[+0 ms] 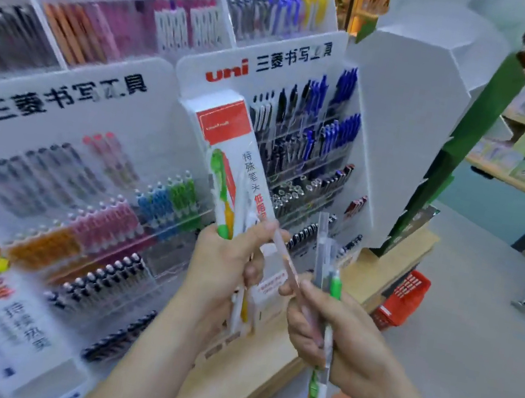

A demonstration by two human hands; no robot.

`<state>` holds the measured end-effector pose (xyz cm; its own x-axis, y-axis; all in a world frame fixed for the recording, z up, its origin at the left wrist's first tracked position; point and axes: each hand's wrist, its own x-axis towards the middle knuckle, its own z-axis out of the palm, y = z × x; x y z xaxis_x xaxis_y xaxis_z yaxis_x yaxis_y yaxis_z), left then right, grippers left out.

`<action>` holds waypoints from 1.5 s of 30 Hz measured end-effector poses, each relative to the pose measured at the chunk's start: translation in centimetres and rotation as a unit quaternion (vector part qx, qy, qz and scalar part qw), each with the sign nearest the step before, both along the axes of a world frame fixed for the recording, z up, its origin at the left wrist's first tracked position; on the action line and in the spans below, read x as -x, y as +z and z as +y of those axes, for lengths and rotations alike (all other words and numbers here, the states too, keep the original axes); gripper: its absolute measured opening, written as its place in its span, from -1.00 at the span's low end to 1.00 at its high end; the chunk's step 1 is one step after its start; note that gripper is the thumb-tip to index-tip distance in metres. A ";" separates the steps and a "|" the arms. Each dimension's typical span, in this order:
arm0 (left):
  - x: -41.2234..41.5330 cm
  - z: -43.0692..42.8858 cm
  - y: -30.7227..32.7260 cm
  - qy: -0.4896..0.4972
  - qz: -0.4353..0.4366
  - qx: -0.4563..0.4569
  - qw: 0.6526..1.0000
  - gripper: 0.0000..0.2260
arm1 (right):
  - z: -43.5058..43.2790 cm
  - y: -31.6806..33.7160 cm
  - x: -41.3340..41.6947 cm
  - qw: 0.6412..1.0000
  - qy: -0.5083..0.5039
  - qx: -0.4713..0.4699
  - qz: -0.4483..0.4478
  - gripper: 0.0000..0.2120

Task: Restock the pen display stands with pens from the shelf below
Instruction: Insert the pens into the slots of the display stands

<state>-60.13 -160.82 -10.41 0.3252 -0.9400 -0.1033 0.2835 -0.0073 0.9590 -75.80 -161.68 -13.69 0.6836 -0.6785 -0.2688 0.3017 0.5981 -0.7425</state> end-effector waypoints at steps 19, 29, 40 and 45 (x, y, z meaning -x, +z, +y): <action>-5.1 6.7 0.3 0.326 -0.103 -0.049 0.938 -0.90 | -6.7 4.6 -6.6 0.983 0.014 0.181 -0.003 -0.47; -4.4 8.0 2.1 0.332 -0.121 -0.110 0.929 -0.78 | -8.3 9.3 -11.1 0.948 0.073 0.310 -0.014 -0.55; -13.7 4.5 10.5 0.365 -0.425 -0.088 0.824 -0.79 | -10.0 17.9 -16.8 0.888 -0.099 0.449 -0.013 -0.97; -16.1 2.3 10.6 0.314 -0.506 -0.123 0.794 -0.79 | -9.8 15.7 -19.5 0.867 -0.062 0.488 0.079 -0.92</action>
